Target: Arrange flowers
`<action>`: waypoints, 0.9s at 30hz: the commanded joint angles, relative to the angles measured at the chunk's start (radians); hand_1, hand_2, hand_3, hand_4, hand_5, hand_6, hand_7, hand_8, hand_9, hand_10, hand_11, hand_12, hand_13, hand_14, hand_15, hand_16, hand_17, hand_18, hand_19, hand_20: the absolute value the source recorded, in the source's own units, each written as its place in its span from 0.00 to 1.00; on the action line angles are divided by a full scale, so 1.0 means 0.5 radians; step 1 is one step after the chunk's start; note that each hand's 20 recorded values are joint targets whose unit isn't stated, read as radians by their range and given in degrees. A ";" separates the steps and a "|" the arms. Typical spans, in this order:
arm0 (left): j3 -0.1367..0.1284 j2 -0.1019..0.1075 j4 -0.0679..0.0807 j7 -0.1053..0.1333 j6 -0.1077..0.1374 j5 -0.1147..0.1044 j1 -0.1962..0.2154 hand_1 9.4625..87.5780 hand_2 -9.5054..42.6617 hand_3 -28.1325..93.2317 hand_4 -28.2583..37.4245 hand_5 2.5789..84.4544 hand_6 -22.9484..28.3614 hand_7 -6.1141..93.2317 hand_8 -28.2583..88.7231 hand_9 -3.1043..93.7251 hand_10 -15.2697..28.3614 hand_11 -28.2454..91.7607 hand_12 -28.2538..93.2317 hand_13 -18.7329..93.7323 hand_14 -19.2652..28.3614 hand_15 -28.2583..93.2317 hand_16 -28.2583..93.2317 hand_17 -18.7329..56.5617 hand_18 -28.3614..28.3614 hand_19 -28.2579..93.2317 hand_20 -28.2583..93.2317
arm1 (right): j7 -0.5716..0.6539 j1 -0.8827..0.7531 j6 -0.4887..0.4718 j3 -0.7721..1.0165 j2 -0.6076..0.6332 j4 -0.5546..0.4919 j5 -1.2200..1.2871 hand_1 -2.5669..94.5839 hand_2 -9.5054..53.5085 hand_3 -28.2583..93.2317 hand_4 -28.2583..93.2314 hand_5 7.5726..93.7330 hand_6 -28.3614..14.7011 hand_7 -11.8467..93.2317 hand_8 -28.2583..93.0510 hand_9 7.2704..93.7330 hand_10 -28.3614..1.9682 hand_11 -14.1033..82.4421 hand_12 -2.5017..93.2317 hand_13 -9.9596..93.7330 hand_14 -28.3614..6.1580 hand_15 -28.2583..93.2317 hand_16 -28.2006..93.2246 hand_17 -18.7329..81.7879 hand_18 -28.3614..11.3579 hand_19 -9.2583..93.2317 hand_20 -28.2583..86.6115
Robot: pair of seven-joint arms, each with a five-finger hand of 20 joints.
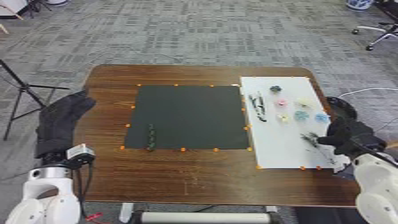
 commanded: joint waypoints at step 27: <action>0.021 -0.105 -0.066 -0.079 -0.057 -0.010 0.243 0.22 0.27 0.79 0.03 0.61 0.53 0.24 0.19 0.56 0.69 0.46 0.37 0.52 0.80 0.42 0.25 0.36 0.72 0.35 0.39 | 0.074 0.039 0.237 -0.051 -0.021 -0.057 0.216 0.66 0.01 0.68 0.12 0.76 0.59 0.40 0.44 0.93 0.63 0.53 0.37 1.00 0.81 0.68 0.53 0.81 0.36 1.00 0.66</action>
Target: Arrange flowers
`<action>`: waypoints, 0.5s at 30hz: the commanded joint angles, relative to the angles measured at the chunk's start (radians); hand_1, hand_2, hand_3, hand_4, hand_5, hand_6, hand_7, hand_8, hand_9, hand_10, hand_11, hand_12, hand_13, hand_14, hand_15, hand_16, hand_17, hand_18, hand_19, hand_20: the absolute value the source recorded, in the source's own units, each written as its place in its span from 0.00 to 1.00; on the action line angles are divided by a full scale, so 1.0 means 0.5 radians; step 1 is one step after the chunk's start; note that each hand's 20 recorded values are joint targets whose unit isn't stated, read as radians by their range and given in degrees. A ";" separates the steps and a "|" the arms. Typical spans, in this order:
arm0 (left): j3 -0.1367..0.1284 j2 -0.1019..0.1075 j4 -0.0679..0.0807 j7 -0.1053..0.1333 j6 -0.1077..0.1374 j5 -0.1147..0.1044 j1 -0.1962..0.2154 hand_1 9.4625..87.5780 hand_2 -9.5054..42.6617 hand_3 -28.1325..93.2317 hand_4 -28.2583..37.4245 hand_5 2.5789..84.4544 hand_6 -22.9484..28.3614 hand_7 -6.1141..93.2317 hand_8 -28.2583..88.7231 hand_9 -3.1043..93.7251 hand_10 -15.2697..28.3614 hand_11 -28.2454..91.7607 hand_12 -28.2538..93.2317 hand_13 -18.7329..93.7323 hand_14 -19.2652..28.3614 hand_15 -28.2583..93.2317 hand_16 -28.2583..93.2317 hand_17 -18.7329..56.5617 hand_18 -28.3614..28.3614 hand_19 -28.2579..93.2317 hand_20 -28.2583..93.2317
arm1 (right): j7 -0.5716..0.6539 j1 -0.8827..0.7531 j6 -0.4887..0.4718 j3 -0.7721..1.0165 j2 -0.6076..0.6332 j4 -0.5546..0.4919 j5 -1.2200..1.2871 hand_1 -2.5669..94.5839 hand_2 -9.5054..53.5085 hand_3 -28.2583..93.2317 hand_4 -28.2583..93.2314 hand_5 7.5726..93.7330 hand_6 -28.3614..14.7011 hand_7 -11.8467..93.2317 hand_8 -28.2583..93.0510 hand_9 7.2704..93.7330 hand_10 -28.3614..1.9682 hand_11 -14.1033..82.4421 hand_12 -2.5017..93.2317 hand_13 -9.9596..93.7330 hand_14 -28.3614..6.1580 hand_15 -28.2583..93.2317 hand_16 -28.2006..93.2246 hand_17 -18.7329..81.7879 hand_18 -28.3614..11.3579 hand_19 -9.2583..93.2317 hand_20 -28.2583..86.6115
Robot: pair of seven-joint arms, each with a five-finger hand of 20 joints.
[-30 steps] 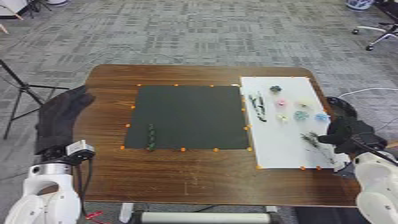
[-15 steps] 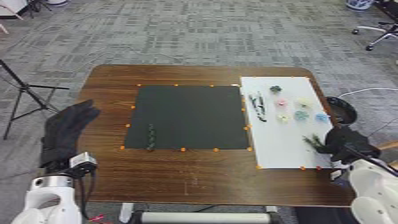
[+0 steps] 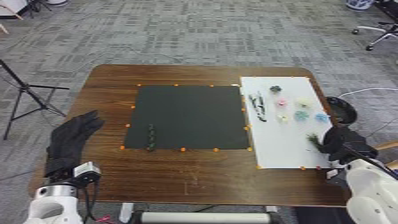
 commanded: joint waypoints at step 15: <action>0.003 -0.017 -0.017 -0.024 -0.040 -0.014 0.027 0.22 0.27 0.79 0.04 0.61 0.53 0.24 0.19 0.56 0.69 0.46 0.37 0.52 0.79 0.42 0.25 0.36 0.73 0.35 0.39 | -0.036 0.017 0.003 0.129 0.015 -0.210 0.089 0.57 0.00 0.70 0.16 0.73 0.59 0.44 0.42 0.92 0.59 0.53 0.36 0.99 0.79 0.67 0.53 0.80 0.36 1.00 0.68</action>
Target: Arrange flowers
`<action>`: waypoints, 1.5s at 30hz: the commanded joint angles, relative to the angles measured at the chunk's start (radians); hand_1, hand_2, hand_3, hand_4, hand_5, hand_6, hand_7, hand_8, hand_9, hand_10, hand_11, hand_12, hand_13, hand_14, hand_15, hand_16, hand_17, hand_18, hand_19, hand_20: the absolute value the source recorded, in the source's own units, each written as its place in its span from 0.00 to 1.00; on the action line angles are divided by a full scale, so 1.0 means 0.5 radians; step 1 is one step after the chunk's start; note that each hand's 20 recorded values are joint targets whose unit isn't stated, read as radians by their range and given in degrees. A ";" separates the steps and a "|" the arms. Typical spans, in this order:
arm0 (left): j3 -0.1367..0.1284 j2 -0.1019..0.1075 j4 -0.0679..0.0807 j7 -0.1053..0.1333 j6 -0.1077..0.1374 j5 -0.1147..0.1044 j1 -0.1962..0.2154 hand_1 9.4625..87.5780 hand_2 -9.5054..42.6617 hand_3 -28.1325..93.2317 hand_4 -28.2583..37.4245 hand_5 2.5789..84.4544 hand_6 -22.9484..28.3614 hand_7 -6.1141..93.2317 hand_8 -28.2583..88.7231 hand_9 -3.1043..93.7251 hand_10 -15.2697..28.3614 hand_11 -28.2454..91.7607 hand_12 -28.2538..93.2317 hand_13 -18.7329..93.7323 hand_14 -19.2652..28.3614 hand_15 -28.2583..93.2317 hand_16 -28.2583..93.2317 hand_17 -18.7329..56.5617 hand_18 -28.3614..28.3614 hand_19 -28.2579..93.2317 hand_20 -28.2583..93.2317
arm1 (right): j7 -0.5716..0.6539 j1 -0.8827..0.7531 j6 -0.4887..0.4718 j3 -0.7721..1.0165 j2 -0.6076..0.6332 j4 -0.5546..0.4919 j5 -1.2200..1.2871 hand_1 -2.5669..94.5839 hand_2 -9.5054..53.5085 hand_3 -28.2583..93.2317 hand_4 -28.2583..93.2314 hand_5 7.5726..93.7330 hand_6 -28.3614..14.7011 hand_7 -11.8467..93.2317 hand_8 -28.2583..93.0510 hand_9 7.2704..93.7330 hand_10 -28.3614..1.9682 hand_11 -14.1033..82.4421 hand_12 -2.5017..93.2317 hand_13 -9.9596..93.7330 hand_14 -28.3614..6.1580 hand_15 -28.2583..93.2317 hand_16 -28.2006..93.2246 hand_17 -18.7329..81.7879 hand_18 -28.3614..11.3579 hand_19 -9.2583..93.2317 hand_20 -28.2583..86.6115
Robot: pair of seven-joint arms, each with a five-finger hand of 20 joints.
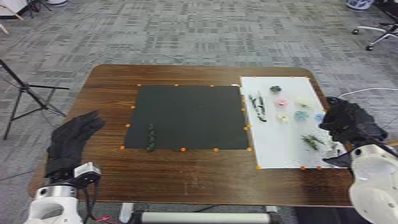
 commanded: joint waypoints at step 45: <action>-0.179 0.061 0.019 -0.043 -0.017 -0.021 -0.011 0.21 0.25 0.79 0.04 0.61 0.53 0.24 0.19 0.56 0.69 0.46 0.37 0.52 0.80 0.42 0.25 0.35 0.73 0.34 0.39 | 0.204 1.267 -0.181 -1.013 0.058 0.071 0.674 0.69 0.00 0.67 0.17 0.80 0.53 0.36 0.41 0.96 0.58 0.47 0.38 1.00 0.81 0.73 0.45 0.87 0.46 1.00 0.68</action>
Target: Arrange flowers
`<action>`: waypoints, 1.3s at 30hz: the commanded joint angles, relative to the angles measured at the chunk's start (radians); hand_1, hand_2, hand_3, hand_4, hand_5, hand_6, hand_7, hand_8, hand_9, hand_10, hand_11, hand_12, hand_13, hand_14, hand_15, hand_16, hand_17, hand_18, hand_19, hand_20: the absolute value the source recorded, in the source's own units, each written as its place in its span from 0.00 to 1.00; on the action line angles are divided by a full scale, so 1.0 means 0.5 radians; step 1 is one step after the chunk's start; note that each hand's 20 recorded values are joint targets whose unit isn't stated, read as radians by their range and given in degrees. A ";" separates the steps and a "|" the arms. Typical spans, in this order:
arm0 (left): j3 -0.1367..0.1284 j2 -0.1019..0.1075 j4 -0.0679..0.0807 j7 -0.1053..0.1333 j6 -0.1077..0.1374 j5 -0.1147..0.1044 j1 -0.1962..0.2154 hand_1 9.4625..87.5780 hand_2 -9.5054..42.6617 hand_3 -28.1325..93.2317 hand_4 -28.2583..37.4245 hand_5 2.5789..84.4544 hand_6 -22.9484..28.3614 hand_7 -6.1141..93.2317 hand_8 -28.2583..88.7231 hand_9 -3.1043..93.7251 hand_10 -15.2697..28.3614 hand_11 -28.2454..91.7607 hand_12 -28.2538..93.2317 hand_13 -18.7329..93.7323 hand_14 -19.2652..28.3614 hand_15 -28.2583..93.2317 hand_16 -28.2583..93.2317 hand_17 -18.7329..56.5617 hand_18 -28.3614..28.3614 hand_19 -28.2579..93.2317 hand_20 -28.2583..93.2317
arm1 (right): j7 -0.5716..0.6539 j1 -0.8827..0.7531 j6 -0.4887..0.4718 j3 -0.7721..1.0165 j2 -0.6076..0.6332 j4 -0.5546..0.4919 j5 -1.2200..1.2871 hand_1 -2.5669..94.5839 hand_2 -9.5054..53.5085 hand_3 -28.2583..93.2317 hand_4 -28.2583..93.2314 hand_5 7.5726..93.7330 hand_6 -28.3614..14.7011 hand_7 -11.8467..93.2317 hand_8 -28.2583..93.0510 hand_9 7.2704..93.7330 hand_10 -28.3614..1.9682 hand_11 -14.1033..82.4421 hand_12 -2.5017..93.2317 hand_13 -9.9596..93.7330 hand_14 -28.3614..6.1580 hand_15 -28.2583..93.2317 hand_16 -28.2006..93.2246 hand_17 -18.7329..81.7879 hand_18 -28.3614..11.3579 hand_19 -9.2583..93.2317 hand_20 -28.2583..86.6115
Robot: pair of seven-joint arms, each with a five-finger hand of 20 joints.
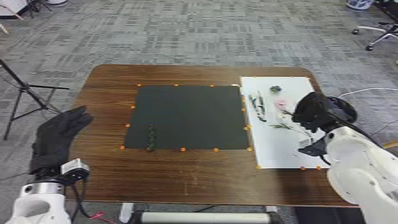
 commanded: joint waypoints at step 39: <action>-0.047 -0.004 -0.007 -0.128 -0.116 0.006 0.041 0.19 0.26 0.79 0.02 0.60 0.52 0.24 0.19 0.55 0.69 0.45 0.37 0.51 0.80 0.41 0.25 0.34 0.73 0.34 0.39 | 0.654 1.218 0.485 -1.280 -0.798 0.731 1.320 0.70 0.06 0.63 0.16 0.78 0.51 0.34 0.37 0.96 0.53 0.26 0.22 1.00 0.77 0.64 0.39 0.92 0.61 0.88 0.57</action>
